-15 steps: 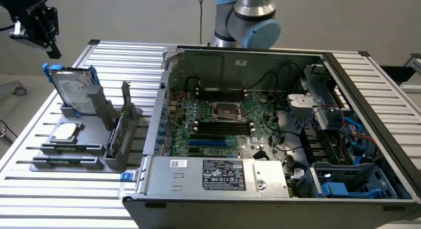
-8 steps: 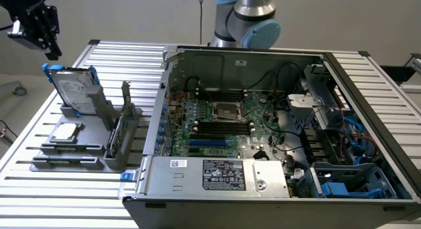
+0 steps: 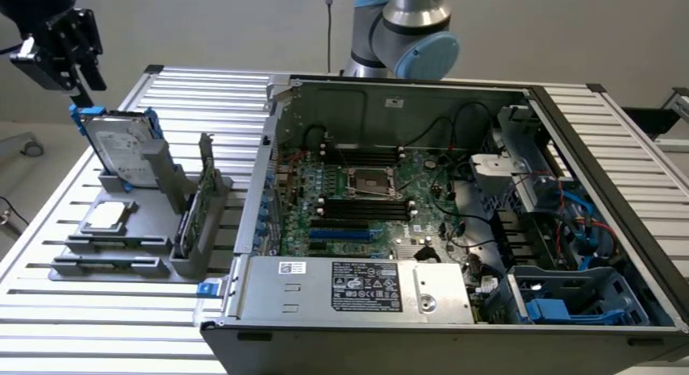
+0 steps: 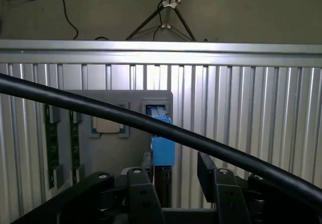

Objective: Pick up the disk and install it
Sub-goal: 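Pick up the disk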

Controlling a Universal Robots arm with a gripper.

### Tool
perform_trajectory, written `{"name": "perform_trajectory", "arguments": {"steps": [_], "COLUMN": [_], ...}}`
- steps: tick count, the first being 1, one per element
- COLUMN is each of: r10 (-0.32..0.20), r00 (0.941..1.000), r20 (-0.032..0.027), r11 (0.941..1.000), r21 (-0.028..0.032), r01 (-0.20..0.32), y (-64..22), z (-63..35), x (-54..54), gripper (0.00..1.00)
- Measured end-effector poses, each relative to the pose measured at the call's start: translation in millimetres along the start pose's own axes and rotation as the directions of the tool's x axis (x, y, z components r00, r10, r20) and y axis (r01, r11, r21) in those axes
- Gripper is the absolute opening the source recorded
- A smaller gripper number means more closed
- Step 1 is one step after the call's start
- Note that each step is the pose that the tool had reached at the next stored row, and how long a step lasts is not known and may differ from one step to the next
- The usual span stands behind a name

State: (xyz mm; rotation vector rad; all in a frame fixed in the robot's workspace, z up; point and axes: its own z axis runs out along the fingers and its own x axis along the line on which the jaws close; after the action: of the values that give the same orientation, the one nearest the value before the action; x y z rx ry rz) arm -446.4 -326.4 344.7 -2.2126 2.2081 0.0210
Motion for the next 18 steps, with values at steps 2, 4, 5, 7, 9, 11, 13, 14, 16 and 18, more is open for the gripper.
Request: {"name": "perform_trajectory", "arguments": {"steps": [2,4,5,7,9,11,13,14,16,18], "r10": [-0.001,-0.001,-0.001,-0.002,-0.002,-0.003,-0.004,-0.005,-0.008,-0.011], "r00": [1.0,1.0,1.0,0.9999,0.9998,0.9998,0.9998,0.9998,0.9998,0.9998], "r20": [-0.003,-0.0071,-0.0097,-0.0151,-0.0177,-0.0182,-0.0182,-0.0183,-0.0183,-0.0183], "r11": [1.0,1.0,1.0,1.0,1.0,1.0,1.0,1.0,1.0,0.9999], "r21": [0.0001,0.0002,0.0001,0.0,0.0,-0.0001,0.0,0.0,-0.0001,-0.0002], "r01": [0.001,0.001,0.001,0.002,0.002,0.003,0.004,0.005,0.008,0.011], "y": [0.0,0.0,0.0,0.0,0.0,0.1,0.1,0.1,0.1,0.1], "z": [2.6,4.6,5.3,6.5,8.7,12.1,15.7,17.5,21.2,24.7], "x": [0.6,1.8,2.5,4.1,5.7,7.0,7.6,7.7,7.9,8.0], "gripper": [0.48,0.48,0.48,0.48,0.48,0.48,0.48,0.48,0.48,0.48]}}
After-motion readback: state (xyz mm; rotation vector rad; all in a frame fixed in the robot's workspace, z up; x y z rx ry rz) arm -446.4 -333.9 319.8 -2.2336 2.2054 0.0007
